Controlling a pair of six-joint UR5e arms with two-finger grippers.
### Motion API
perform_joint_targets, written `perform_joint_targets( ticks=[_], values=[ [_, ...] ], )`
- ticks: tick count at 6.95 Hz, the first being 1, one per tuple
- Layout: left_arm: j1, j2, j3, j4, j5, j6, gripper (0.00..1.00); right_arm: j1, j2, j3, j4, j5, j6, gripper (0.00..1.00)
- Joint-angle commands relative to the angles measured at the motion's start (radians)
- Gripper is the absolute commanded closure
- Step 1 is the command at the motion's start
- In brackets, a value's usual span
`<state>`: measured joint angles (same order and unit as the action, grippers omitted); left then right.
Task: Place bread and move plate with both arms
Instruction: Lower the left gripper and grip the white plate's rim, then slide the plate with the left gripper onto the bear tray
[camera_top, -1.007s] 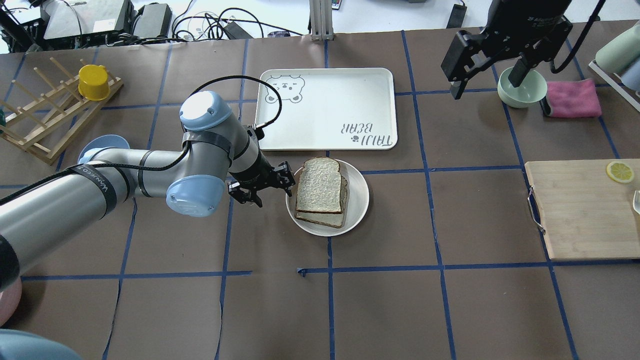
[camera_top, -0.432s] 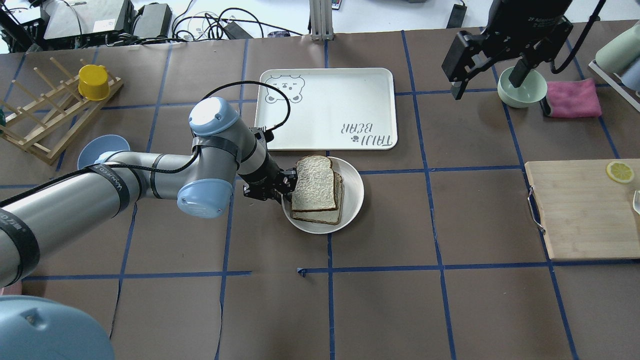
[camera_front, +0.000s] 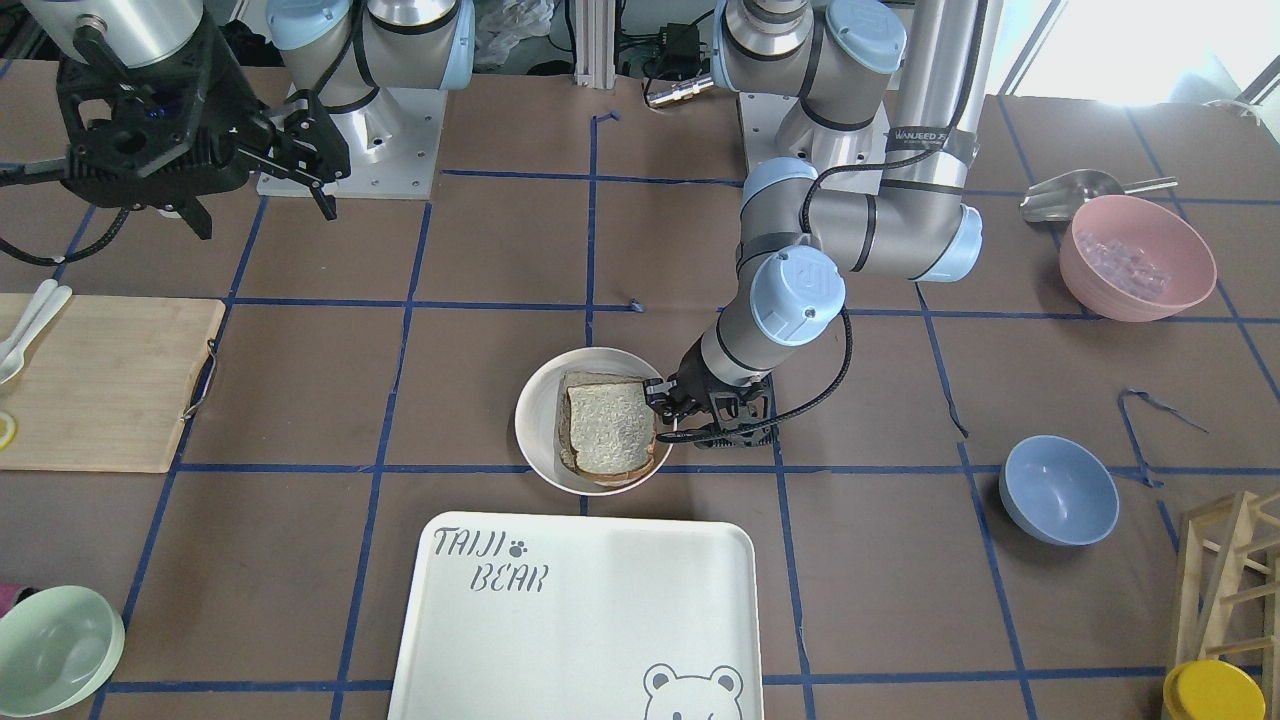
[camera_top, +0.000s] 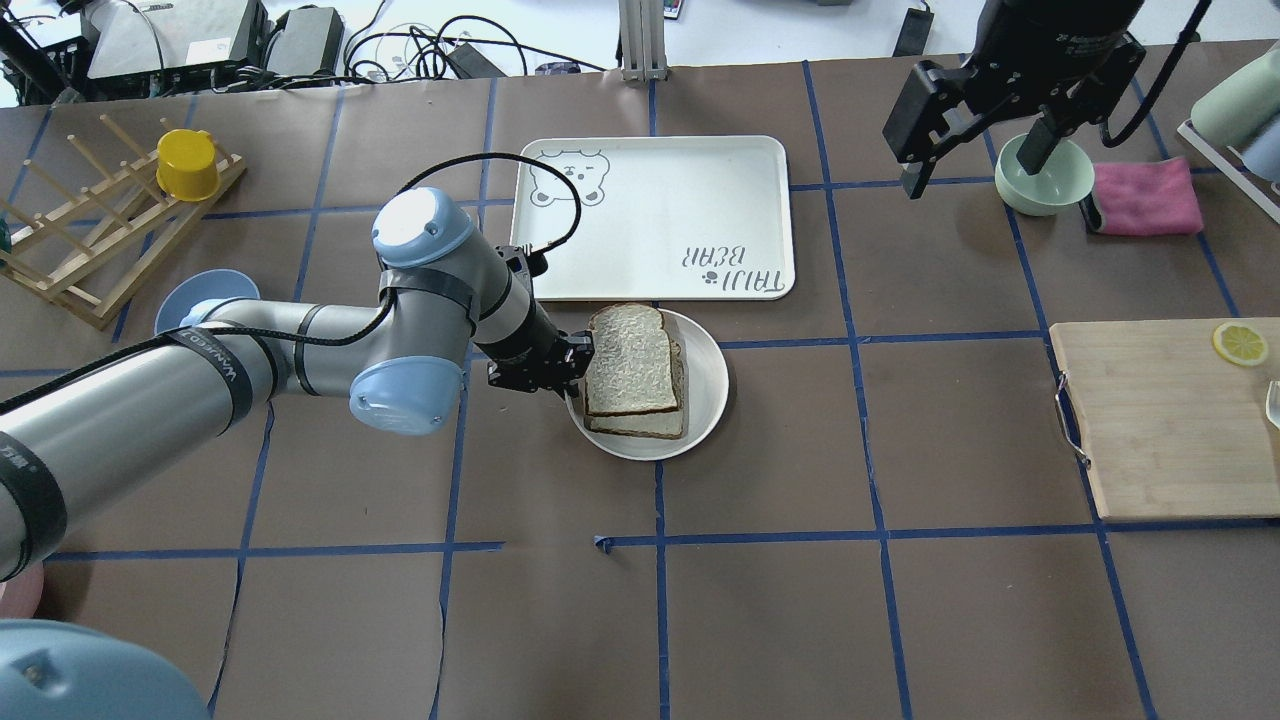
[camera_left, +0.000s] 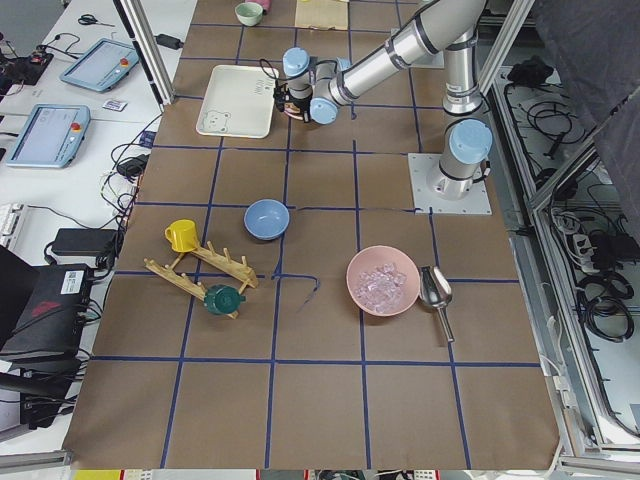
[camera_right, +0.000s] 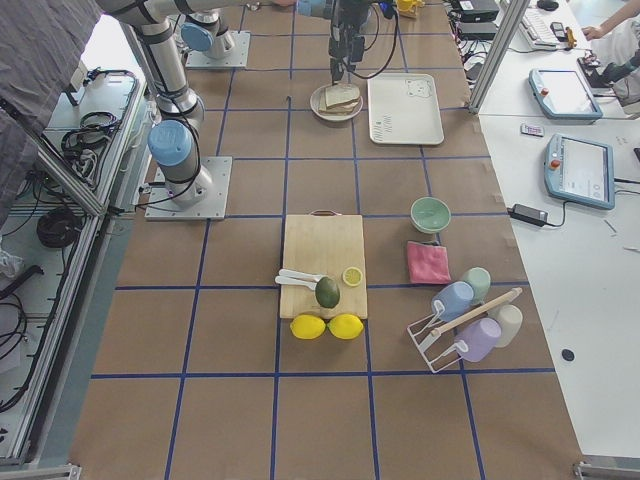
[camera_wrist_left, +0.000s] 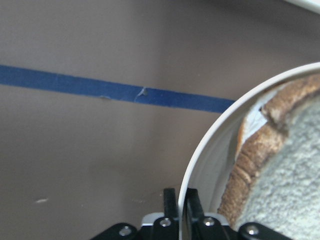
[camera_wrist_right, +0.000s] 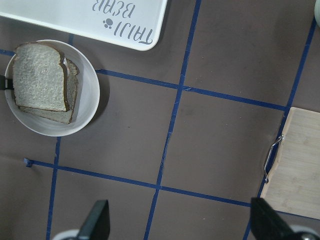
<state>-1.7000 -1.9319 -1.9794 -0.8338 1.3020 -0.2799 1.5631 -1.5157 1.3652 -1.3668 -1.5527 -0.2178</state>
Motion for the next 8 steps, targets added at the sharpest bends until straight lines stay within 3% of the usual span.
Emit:
perform_joint_targets(
  ticks=[1,4,8],
  values=[
    [-0.001,0.045,0.005,0.008,-0.007,0.002,1.0,0.0,0.002,0.0,-0.003,0.0,0.0,0.0],
    [0.025,0.082,0.052,0.013,-0.074,-0.037,1.0,-0.002,0.003,0.006,-0.003,0.0,0.002,0.0],
    [0.049,-0.125,0.368,-0.004,-0.093,-0.048,1.0,-0.005,0.003,0.009,-0.003,0.0,0.0,0.0]
  ],
)
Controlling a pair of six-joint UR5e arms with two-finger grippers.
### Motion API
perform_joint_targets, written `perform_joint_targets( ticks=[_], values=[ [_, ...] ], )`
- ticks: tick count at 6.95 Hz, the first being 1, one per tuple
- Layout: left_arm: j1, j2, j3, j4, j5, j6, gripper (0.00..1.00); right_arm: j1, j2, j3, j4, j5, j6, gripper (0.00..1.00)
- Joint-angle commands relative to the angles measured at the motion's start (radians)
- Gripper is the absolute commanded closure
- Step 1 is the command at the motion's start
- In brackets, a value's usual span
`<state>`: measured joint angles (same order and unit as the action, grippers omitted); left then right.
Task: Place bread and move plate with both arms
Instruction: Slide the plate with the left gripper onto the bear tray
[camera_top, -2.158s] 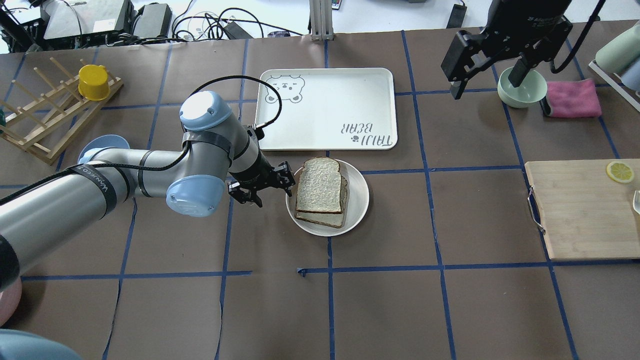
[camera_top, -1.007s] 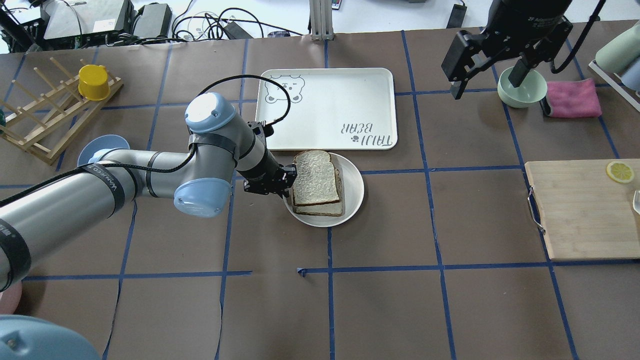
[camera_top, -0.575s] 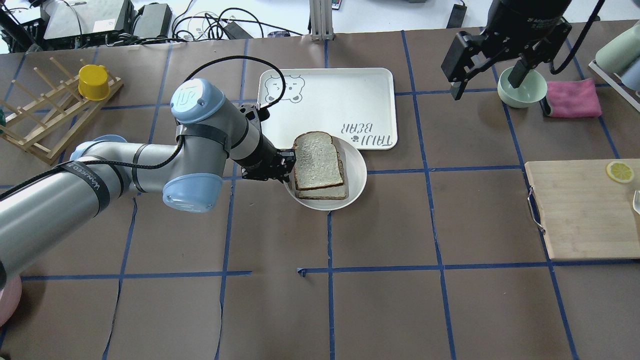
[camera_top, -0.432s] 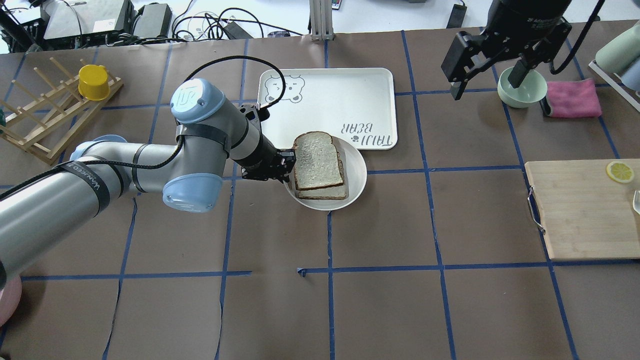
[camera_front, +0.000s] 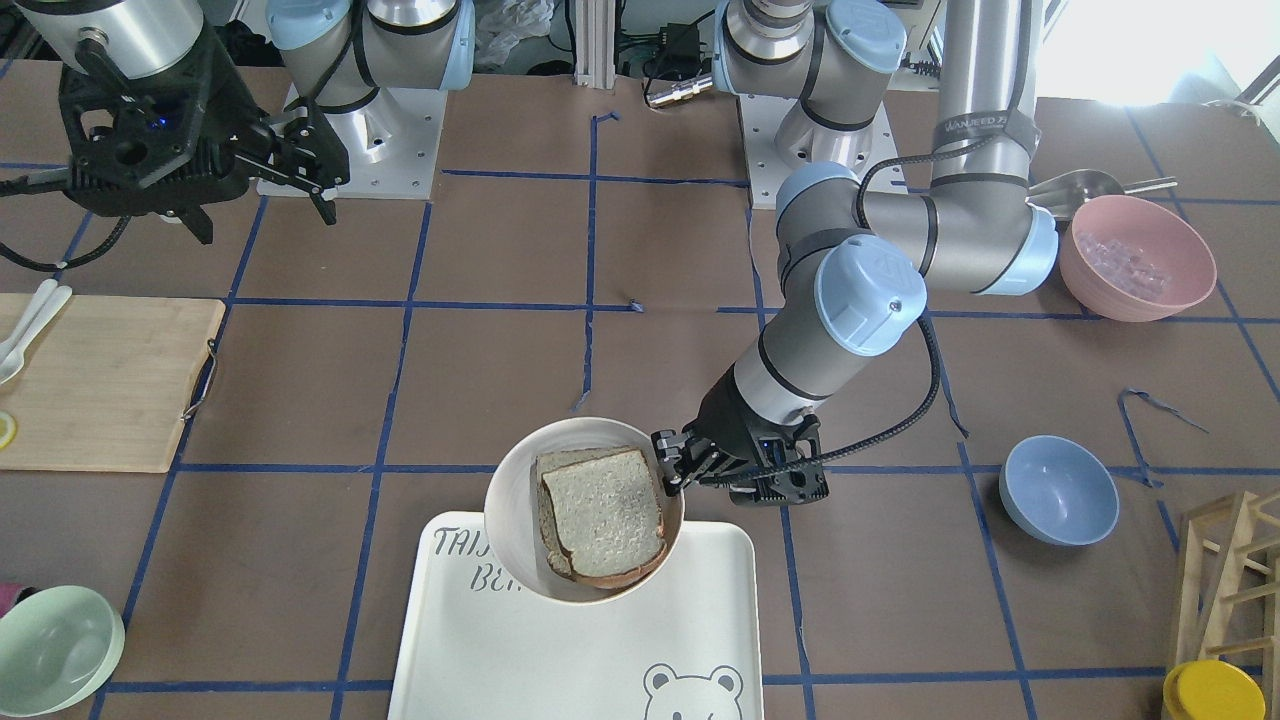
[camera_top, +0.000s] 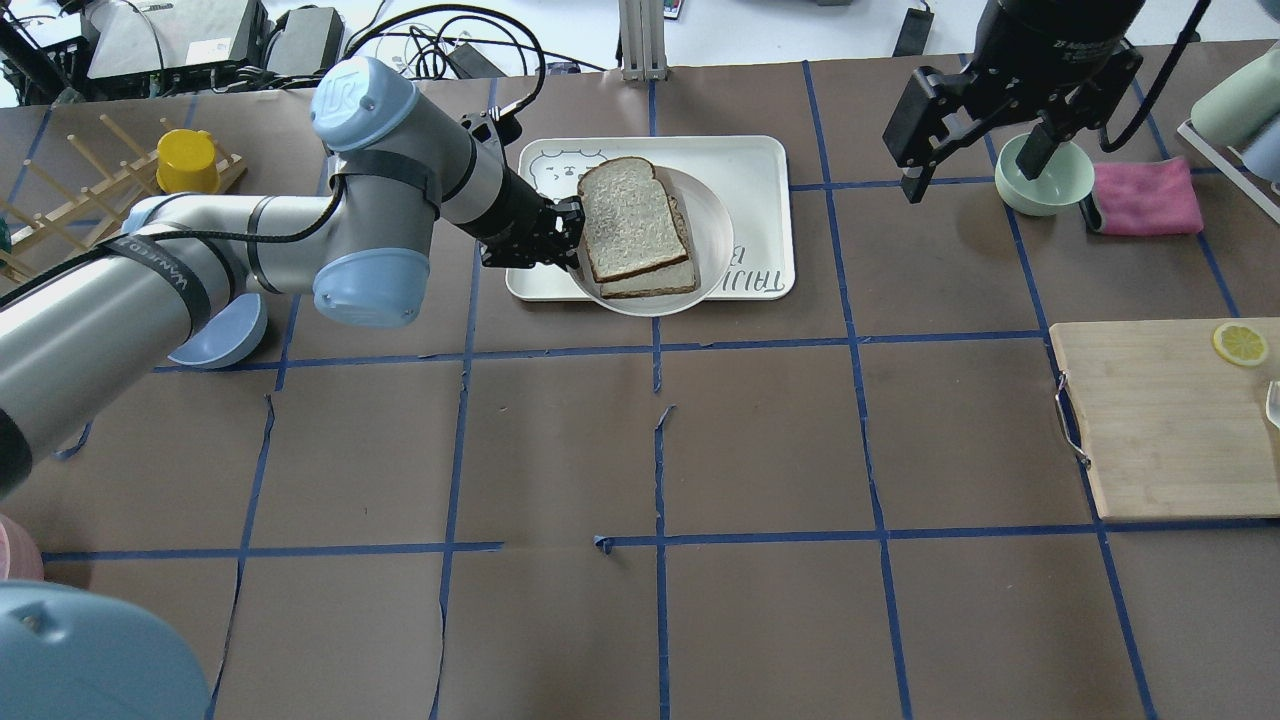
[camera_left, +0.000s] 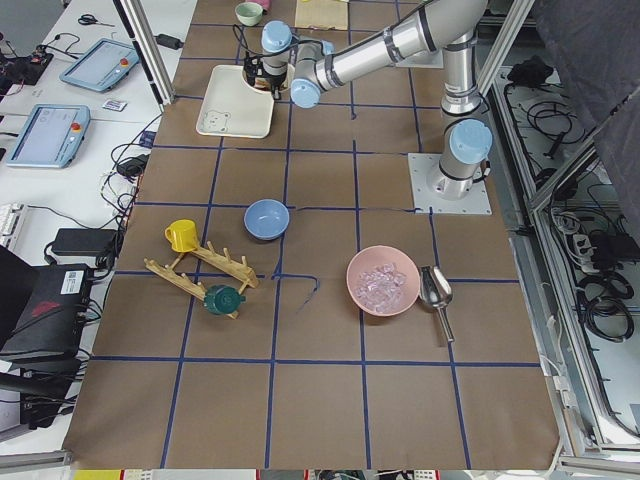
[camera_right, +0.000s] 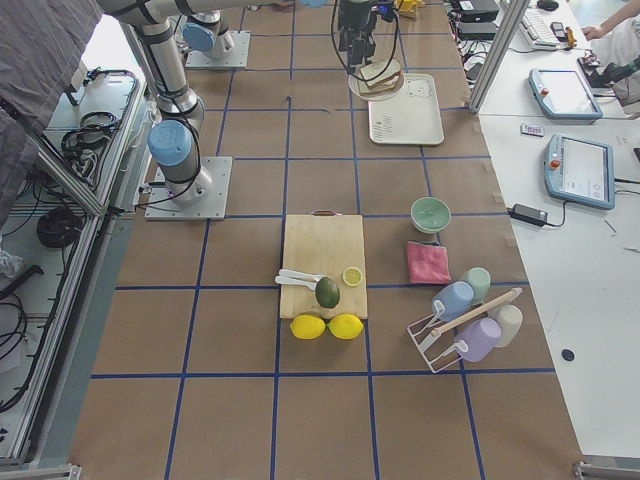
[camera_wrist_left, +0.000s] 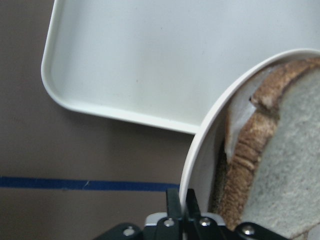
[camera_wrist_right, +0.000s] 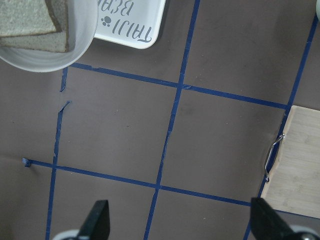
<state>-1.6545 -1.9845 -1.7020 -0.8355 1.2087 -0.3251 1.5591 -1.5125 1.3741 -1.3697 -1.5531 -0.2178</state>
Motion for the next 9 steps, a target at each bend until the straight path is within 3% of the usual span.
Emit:
perform_joint_targets(
  ticks=[1,3,6,8,9],
  values=[
    [0.024,-0.136,0.154,-0.002,0.0,-0.005,1.0,-0.001,-0.002,0.0,0.001,0.001,0.0,0.0],
    [0.03,-0.229,0.223,-0.001,0.003,-0.006,1.0,-0.001,-0.003,0.0,0.006,0.001,0.001,0.0],
    [0.029,-0.292,0.217,0.004,-0.003,-0.043,1.0,-0.002,-0.002,0.0,0.0,-0.001,0.0,0.0],
    [0.029,-0.272,0.223,-0.002,0.003,-0.031,0.0,-0.001,-0.005,0.008,0.004,0.002,0.001,0.0],
    [0.027,-0.242,0.226,-0.032,0.003,-0.031,0.0,-0.001,-0.003,0.008,0.001,0.005,0.001,0.0]
  ],
)
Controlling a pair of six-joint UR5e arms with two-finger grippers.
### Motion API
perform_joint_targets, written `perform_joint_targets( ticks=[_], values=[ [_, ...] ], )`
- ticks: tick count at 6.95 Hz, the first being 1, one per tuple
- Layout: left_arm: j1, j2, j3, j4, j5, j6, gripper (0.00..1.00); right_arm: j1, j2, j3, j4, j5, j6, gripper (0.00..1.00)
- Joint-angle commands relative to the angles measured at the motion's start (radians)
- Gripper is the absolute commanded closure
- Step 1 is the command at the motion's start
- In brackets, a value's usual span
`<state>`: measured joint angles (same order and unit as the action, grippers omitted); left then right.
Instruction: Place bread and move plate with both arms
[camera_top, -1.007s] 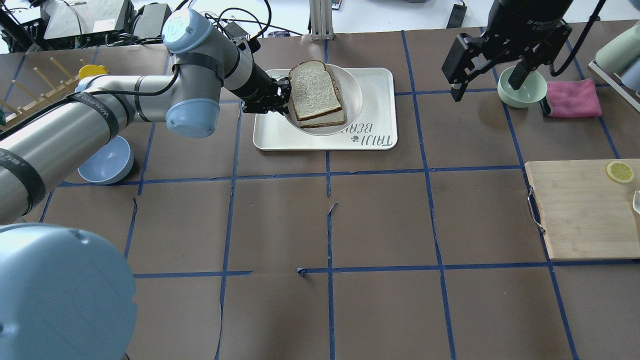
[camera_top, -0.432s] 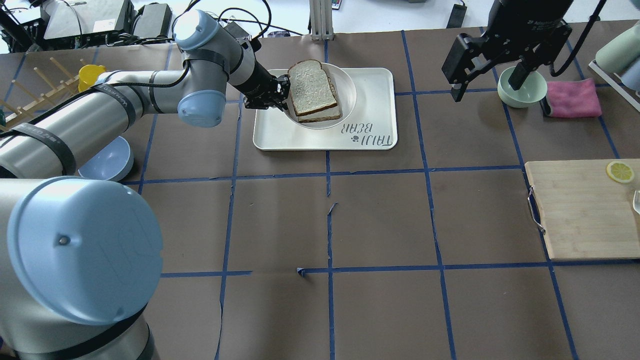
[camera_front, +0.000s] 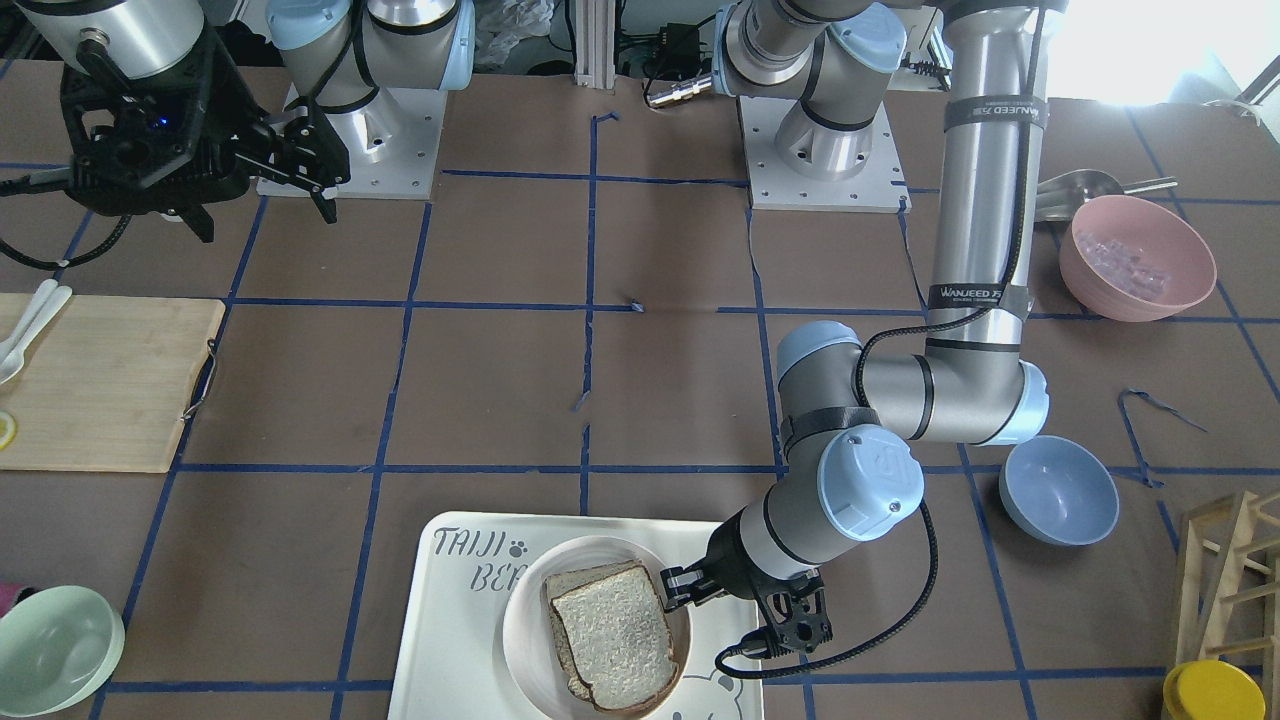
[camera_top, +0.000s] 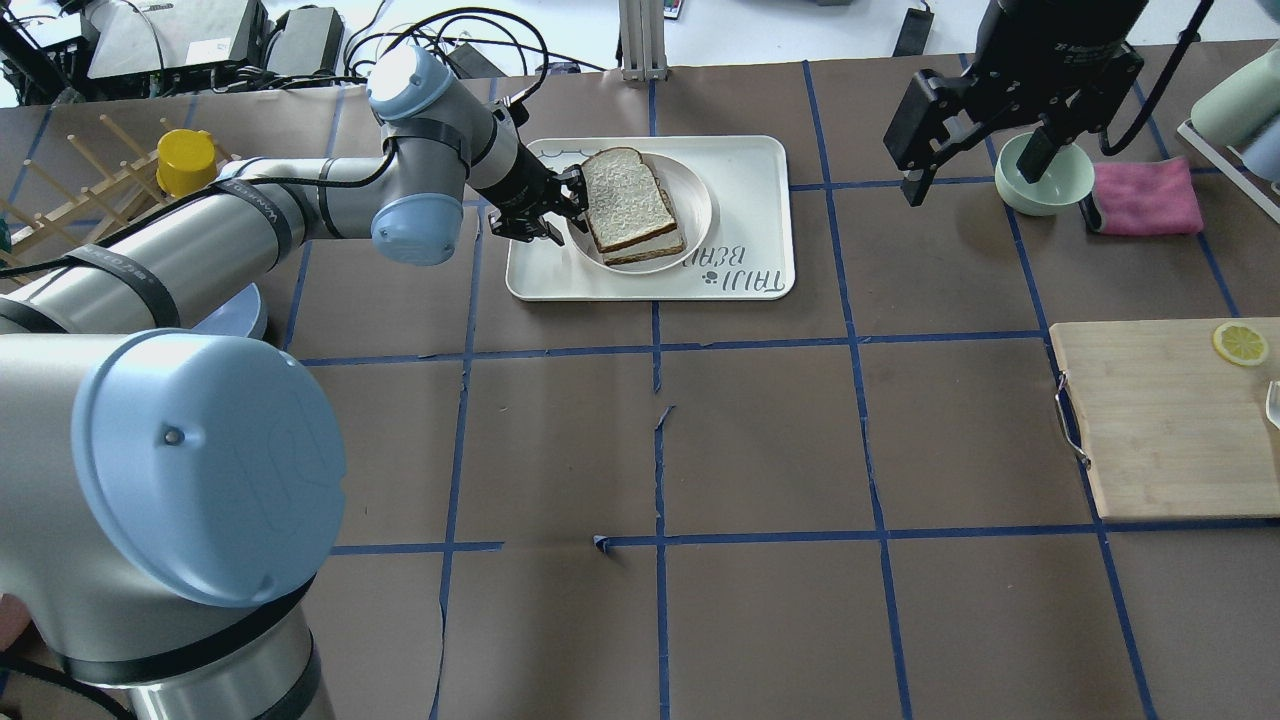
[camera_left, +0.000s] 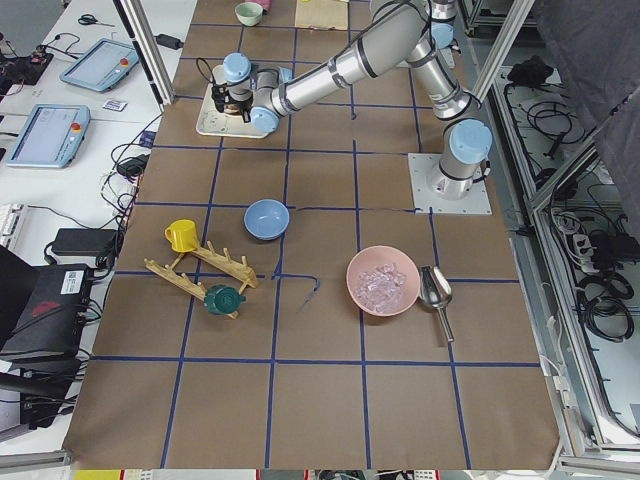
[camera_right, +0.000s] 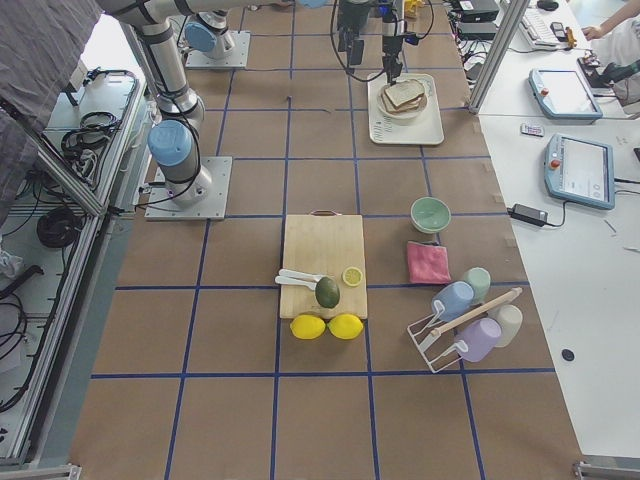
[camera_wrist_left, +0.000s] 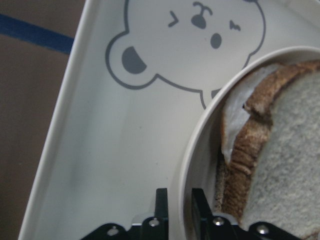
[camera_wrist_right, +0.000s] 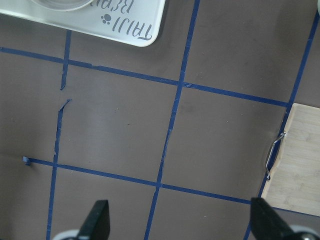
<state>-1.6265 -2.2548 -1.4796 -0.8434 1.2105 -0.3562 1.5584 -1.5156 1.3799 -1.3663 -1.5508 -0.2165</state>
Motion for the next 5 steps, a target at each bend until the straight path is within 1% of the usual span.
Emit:
perform_joint_targets(
  ticks=[1,3,4,5],
  values=[
    [-0.003,0.088,0.005,-0.104,0.004,0.0,0.0,0.0,0.002,0.002,0.001,0.0,-0.001,0.0],
    [-0.006,0.275,0.007,-0.378,0.017,0.0,0.0,0.0,0.0,0.002,0.0,-0.002,0.0,0.0],
    [-0.007,0.37,0.007,-0.489,0.079,0.003,0.0,0.0,0.002,0.002,-0.003,0.0,-0.001,0.0],
    [-0.01,0.465,0.001,-0.593,0.119,0.003,0.0,0.0,0.002,0.002,0.0,0.0,0.0,0.0]
  ],
)
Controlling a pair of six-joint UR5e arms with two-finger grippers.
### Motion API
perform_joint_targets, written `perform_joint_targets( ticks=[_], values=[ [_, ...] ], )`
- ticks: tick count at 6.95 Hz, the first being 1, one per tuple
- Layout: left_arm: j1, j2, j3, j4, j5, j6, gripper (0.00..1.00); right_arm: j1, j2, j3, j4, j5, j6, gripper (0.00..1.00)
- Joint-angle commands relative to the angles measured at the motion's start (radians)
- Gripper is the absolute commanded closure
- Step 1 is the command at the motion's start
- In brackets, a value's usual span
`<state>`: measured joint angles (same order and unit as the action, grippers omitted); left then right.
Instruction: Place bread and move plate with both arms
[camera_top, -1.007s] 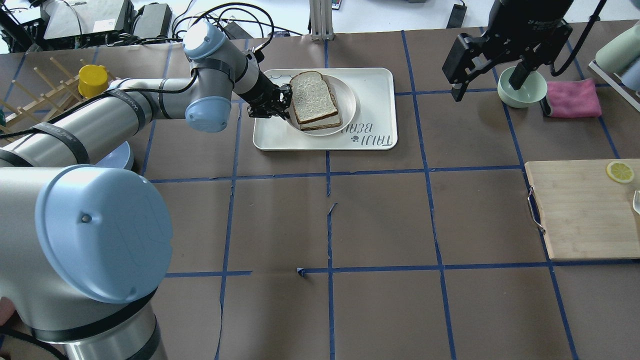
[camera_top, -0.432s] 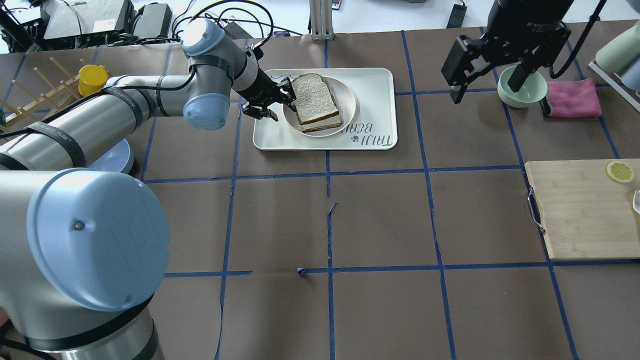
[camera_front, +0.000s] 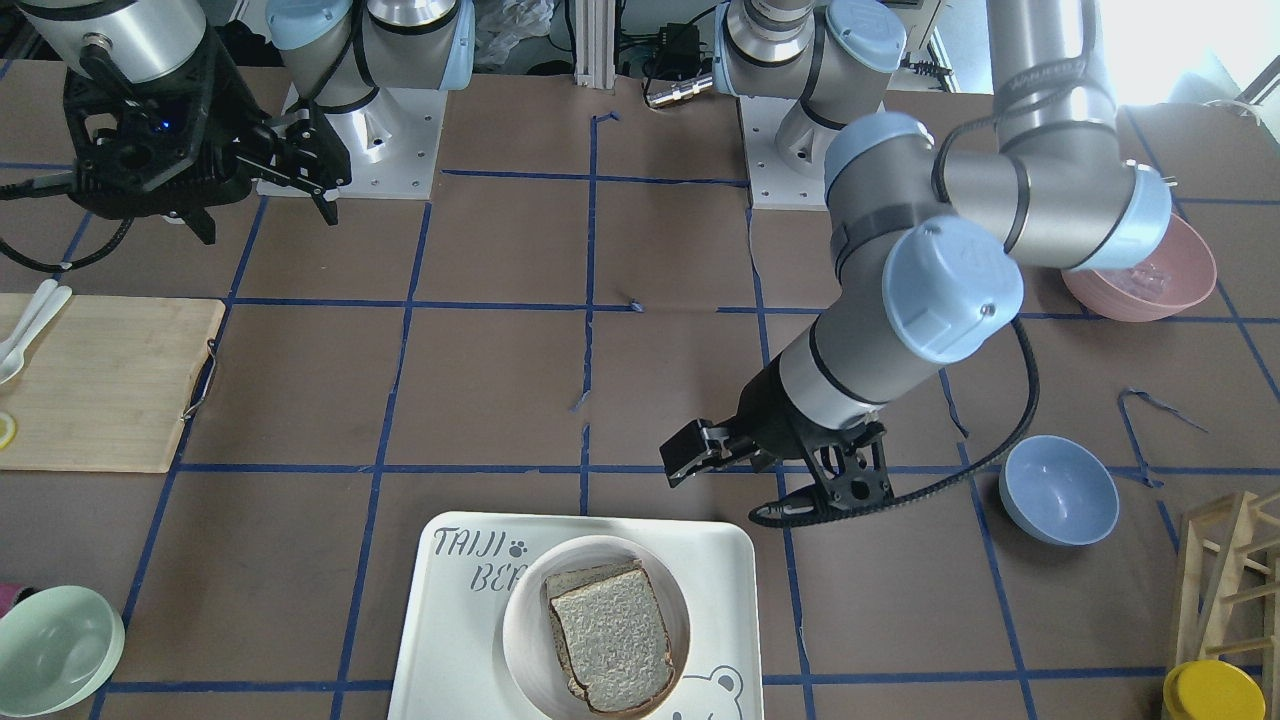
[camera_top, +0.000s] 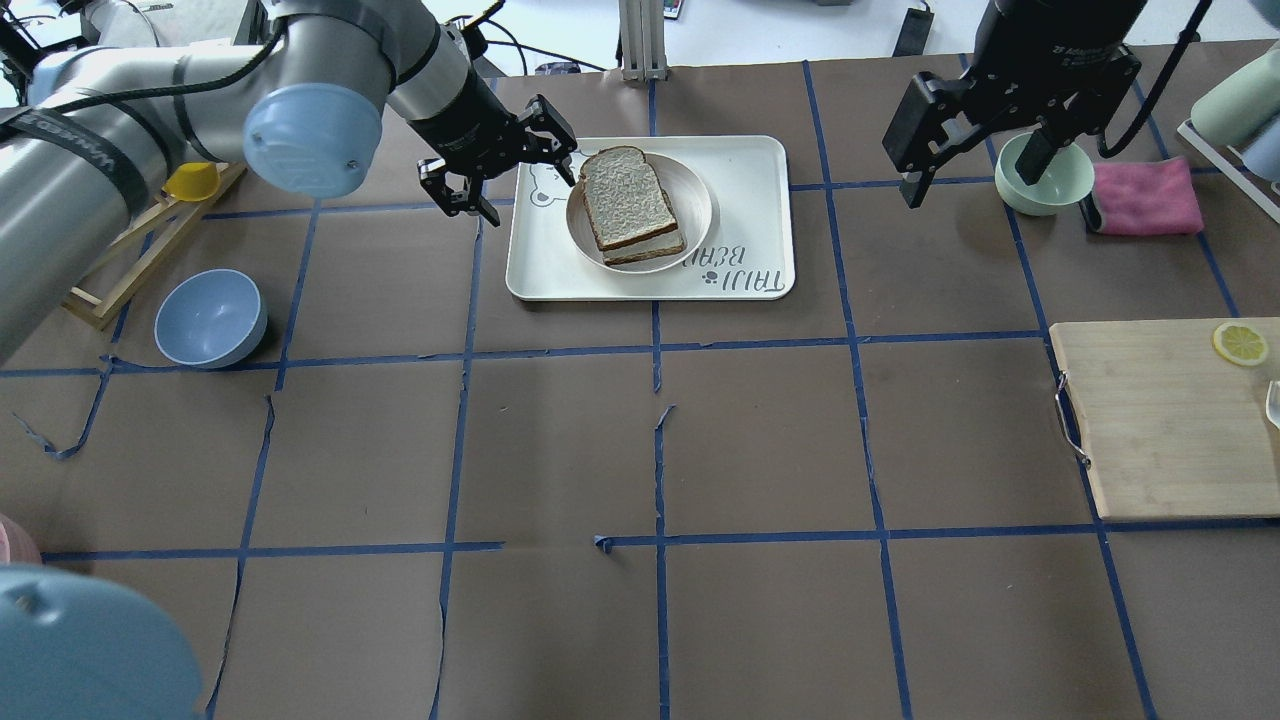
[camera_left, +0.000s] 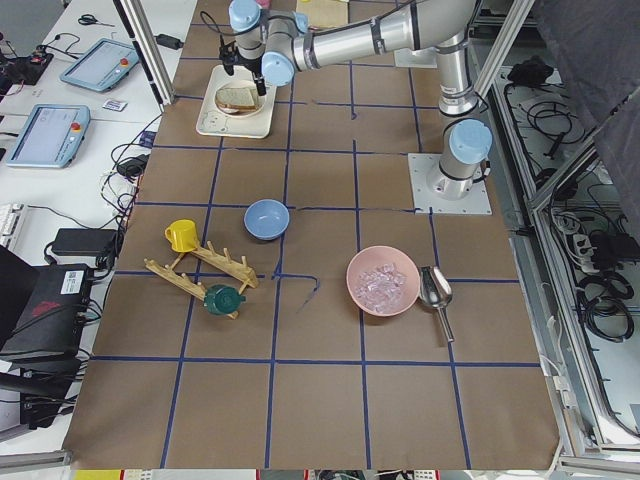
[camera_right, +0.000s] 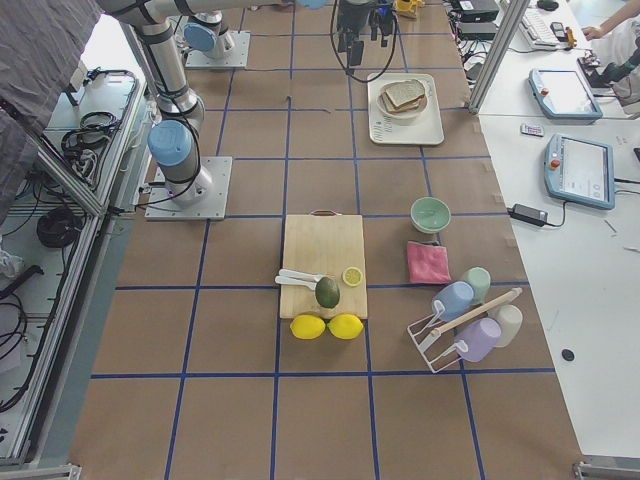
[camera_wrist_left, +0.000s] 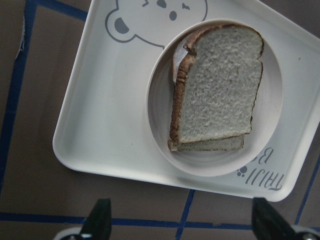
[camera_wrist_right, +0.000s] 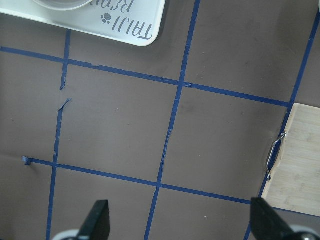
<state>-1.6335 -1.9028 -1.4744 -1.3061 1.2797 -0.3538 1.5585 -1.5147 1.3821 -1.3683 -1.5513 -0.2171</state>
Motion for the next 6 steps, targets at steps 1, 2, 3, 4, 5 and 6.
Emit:
perform_joint_targets(
  ticks=[1,2,3,4,5,6],
  values=[
    [-0.003,0.202,-0.023,-0.189,0.067,0.003,0.0,0.0,0.002,0.0,0.0,0.002,-0.001,0.0],
    [-0.002,0.278,-0.053,-0.27,0.154,0.098,0.0,0.0,0.002,0.002,0.001,0.002,0.001,0.0],
    [0.001,0.332,-0.093,-0.269,0.173,0.167,0.0,-0.002,-0.002,0.002,0.0,-0.001,0.001,0.0],
    [0.001,0.378,-0.121,-0.271,0.214,0.173,0.0,0.001,-0.005,0.0,-0.02,0.023,0.03,0.0],
    [0.004,0.399,-0.133,-0.259,0.312,0.215,0.0,0.015,-0.013,0.0,-0.069,0.011,0.171,0.0],
    [0.004,0.406,-0.133,-0.262,0.329,0.225,0.0,0.021,-0.015,-0.001,-0.071,0.028,0.27,0.0]
  ],
)
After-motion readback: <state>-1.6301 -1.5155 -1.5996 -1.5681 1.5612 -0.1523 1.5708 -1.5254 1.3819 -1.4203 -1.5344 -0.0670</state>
